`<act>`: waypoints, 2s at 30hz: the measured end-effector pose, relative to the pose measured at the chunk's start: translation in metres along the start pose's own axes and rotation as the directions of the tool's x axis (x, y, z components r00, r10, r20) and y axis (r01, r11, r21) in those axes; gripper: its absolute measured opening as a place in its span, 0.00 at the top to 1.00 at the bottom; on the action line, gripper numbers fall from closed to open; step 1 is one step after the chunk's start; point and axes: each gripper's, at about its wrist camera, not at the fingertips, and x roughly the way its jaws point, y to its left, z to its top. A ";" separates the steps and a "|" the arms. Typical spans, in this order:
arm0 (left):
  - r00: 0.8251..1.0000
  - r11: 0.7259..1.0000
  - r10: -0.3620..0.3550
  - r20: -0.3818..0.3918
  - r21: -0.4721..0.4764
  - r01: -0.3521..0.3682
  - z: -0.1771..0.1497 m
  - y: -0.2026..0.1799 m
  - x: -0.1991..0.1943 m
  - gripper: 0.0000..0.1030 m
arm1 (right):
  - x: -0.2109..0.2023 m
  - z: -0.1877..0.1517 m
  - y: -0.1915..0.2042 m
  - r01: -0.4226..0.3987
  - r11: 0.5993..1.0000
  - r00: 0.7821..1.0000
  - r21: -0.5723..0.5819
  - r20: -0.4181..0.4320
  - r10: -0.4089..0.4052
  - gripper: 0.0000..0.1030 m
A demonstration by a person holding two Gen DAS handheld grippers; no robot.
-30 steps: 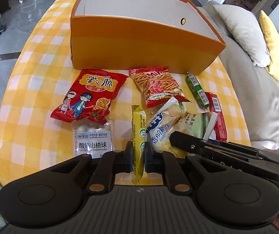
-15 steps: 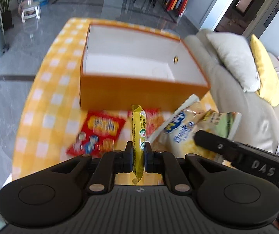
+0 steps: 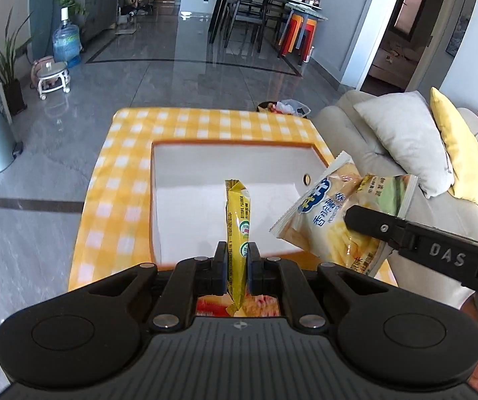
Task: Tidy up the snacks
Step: 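Carry both snacks over the box and open both tools to drop them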
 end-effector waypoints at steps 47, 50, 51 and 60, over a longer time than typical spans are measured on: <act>0.885 0.981 0.166 -0.435 0.164 -0.104 0.016 0.006 0.181 0.88 | 0.193 -0.002 -0.048 0.151 0.988 0.933 -0.034 -0.325 -0.154 0.80; 0.888 0.978 0.180 -0.424 0.176 -0.114 0.019 0.006 0.179 0.88 | 0.189 -0.006 -0.045 0.158 0.985 0.934 -0.068 -0.314 -0.172 0.80; 0.890 0.977 0.182 -0.419 0.175 -0.117 0.019 0.006 0.176 0.85 | 0.188 -0.006 -0.043 0.161 0.984 0.934 -0.080 -0.310 -0.178 0.80; 0.921 0.980 0.167 -0.352 0.159 -0.117 0.016 0.001 0.143 0.60 | 0.166 -0.009 -0.029 0.164 0.974 0.939 -0.156 -0.279 -0.203 0.53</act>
